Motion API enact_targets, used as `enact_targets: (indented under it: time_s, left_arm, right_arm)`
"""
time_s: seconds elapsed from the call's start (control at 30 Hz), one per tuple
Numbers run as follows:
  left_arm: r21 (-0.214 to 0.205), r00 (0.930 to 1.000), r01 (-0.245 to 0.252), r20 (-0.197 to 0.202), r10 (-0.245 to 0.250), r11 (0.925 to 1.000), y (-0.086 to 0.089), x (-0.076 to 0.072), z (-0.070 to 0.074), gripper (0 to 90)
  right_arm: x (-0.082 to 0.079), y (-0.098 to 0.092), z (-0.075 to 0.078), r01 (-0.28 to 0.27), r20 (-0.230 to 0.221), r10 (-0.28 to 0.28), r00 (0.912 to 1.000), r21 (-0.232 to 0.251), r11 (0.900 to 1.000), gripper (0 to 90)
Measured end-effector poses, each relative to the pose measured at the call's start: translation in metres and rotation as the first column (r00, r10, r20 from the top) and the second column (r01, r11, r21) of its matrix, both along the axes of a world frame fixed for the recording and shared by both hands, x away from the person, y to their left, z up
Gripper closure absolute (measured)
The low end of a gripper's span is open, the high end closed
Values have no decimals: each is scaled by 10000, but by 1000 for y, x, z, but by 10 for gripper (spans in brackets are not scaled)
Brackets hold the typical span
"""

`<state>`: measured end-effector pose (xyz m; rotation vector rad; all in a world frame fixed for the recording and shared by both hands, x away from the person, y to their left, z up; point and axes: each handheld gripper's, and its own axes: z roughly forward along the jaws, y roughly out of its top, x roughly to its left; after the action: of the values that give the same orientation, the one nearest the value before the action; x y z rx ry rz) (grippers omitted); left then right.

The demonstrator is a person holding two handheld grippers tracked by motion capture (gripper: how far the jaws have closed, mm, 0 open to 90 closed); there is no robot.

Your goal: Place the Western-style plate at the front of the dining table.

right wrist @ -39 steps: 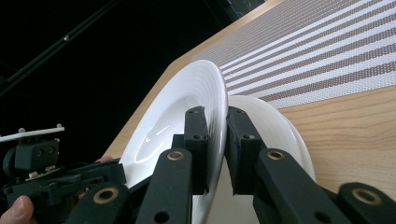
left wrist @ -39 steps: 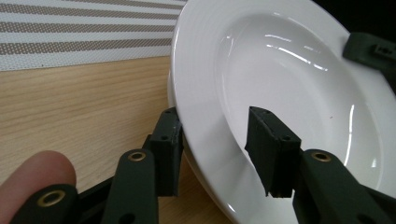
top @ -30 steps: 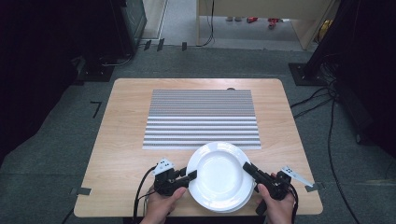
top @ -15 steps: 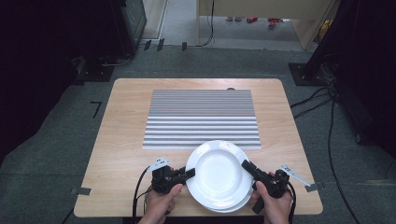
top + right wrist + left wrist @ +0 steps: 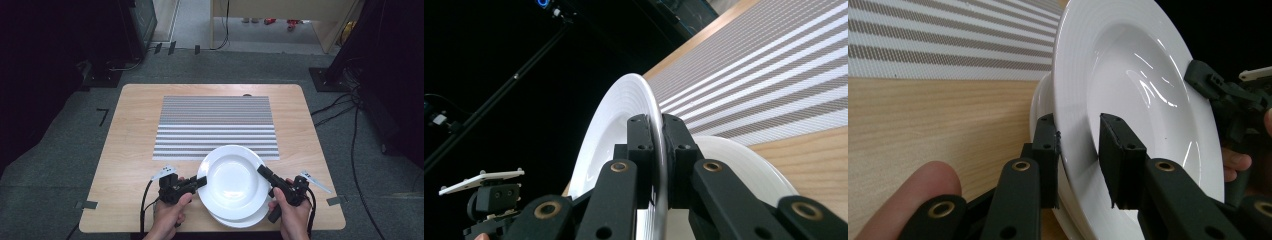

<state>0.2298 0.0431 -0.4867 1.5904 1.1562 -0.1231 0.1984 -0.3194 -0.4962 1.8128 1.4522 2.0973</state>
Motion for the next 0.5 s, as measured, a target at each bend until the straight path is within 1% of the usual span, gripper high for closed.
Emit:
enact_targets:
  time_s: [0.1, 0.2, 0.23, 0.27, 0.3, 0.37, 0.4, 0.5]
  left_arm:
    - [-118, 10000, -47, 87, 48, 9999, 2, 4, 5, 718]
    - [-187, 9998, -93, 182, 97, 9998, 4, 8, 9, 719]
    - [-187, 9998, -93, 182, 97, 9998, 4, 8, 9, 719]
    - [-199, 9996, -137, 239, 142, 9997, 5, 10, 11, 719]
    - [-218, 9993, -172, 319, 179, 9996, 7, 13, 14, 720]
    - [-266, 9993, -184, 334, 193, 9995, 8, 14, 15, 720]
    - [-303, 9992, -176, 353, 187, 9994, 10, 16, 17, 723]
    - [-343, 9988, -222, 423, 236, 9992, 15, 25, 23, 725]
  right_arm:
    - [4, 1, 4, -70, 27, 70, 10000, 89, 9999, 852]
    - [11, 2, 9, -85, 128, 84, 9999, 44, 10000, 852]
    - [11, 2, 9, -85, 128, 84, 9999, 44, 10000, 852]
    - [16, 4, 13, -152, 172, 151, 9997, 45, 9999, 853]
    - [18, 5, 15, -173, 215, 173, 9996, 28, 9998, 852]
    - [20, 6, 17, -202, 245, 201, 9995, 39, 9998, 852]
    - [26, 8, 20, -265, 286, 264, 9992, 43, 9996, 852]
    - [34, 11, 24, -347, 343, 345, 9988, 34, 9994, 851]
